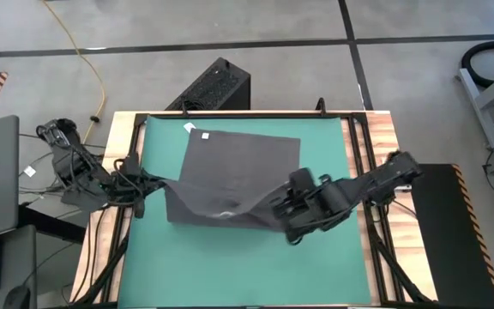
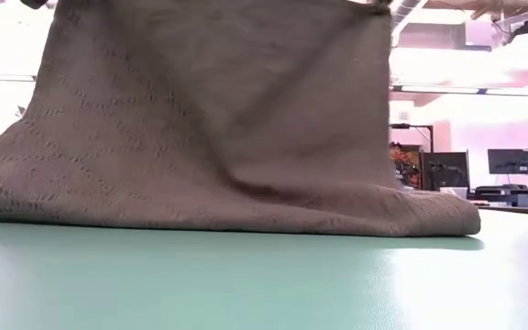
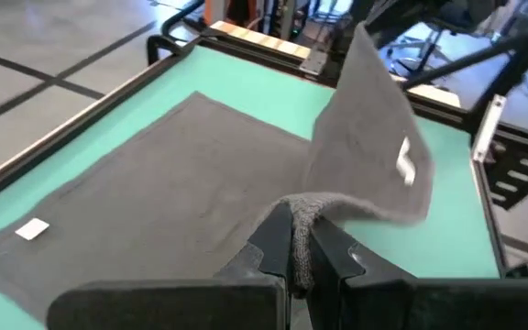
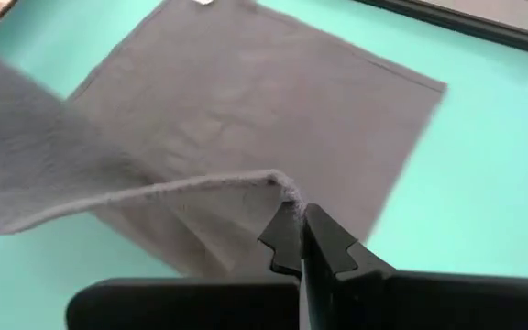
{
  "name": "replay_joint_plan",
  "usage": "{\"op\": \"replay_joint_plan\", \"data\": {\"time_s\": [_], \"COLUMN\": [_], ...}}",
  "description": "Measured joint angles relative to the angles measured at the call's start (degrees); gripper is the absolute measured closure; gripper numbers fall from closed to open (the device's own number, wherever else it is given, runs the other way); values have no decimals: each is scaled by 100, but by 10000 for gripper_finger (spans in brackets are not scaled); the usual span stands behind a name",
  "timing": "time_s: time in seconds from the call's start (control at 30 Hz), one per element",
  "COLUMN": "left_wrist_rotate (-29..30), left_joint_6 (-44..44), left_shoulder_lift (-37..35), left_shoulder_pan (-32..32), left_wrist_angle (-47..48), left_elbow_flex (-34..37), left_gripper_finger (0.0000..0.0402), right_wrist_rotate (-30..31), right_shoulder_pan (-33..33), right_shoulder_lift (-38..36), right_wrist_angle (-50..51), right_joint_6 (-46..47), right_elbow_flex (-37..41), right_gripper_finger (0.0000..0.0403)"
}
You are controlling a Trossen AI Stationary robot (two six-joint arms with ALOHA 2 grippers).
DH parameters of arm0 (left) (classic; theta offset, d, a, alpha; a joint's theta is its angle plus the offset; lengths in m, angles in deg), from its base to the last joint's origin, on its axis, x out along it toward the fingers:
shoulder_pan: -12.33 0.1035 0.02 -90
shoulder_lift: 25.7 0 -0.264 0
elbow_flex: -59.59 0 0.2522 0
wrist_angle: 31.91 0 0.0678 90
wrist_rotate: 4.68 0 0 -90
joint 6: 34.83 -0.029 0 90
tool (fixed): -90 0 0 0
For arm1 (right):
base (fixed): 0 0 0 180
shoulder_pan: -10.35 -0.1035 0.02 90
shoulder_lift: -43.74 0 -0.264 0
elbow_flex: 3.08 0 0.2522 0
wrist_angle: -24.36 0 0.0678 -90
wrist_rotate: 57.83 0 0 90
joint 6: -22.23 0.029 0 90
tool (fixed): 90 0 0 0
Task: Roll towel
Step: Fold the gray towel
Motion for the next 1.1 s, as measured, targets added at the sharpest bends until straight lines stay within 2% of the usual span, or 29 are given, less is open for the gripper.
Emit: {"op": "replay_joint_plan", "data": {"time_s": [0.13, 0.27, 0.63, 0.87, 1.1], "left_wrist_rotate": [-45, -205, -636, -1669, -2223], "left_joint_6": [-150, -487, -1589, -2368, -2662], "left_shoulder_lift": [15, 182, 415, 438, 434], "left_shoulder_pan": [279, 682, 2056, 3040, 3952], "left_wrist_angle": [-14, -33, -56, -964, -1320], "left_elbow_flex": [0, 0, 11, 486, 859], "left_gripper_finger": [402, 402, 402, 402, 402], "right_wrist_rotate": [46, 42, -179, -391, -355], "right_shoulder_pan": [-97, -64, 689, 890, 1085], "right_shoulder_lift": [-616, -840, -709, -554, -565], "right_wrist_angle": [0, -6, 1, -1, -5], "right_joint_6": [276, 254, -710, -1132, -1236], "right_elbow_flex": [583, 833, 950, 950, 1206], "right_gripper_finger": [391, 391, 392, 392, 392]}}
